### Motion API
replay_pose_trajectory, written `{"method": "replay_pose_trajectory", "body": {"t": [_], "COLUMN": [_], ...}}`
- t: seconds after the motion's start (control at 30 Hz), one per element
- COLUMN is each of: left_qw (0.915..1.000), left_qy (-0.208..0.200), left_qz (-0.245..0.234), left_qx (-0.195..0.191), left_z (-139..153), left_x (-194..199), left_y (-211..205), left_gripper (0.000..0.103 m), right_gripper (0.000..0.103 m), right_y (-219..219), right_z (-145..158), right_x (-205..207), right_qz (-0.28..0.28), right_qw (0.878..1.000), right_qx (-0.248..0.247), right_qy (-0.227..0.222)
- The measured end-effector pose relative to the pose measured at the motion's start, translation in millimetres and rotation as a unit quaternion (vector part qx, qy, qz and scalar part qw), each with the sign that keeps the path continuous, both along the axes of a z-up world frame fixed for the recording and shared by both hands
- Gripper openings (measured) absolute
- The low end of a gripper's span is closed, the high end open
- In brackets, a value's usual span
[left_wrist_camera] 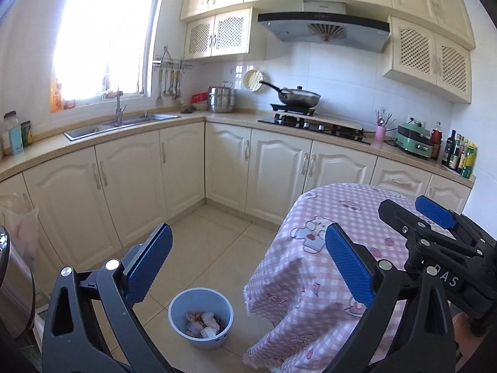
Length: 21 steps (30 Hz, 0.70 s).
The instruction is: Collect trash
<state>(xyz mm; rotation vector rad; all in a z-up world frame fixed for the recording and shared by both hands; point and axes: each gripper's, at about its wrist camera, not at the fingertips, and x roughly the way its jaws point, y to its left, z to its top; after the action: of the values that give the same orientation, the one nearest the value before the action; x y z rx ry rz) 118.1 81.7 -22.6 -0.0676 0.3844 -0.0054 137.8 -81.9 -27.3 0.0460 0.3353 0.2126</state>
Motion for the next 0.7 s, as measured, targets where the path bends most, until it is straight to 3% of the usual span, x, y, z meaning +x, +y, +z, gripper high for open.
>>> {"method": "replay_pose_trajectory", "body": {"t": [0.3, 0.7], "left_qw": [0.9983, 0.9947], "left_qy": [-0.051, -0.099], "left_qz": [-0.024, -0.016], "left_qx": [0.009, 0.022], "left_z": [21.1, 38.7], "left_x": [-46.8, -103.3], "left_y": [-28.0, -41.5], "left_gripper": [0.095, 0.095], "right_gripper": [0.079, 0.081], "right_y": [-24.9, -32.2], "right_z": [19.4, 41.8], "right_x": [-63.9, -120.3], "right_qz": [-0.024, -0.029], "right_qw": [0.998, 0.995], "right_qx": [0.008, 0.01], "right_qy": [-0.052, -0.095]}}
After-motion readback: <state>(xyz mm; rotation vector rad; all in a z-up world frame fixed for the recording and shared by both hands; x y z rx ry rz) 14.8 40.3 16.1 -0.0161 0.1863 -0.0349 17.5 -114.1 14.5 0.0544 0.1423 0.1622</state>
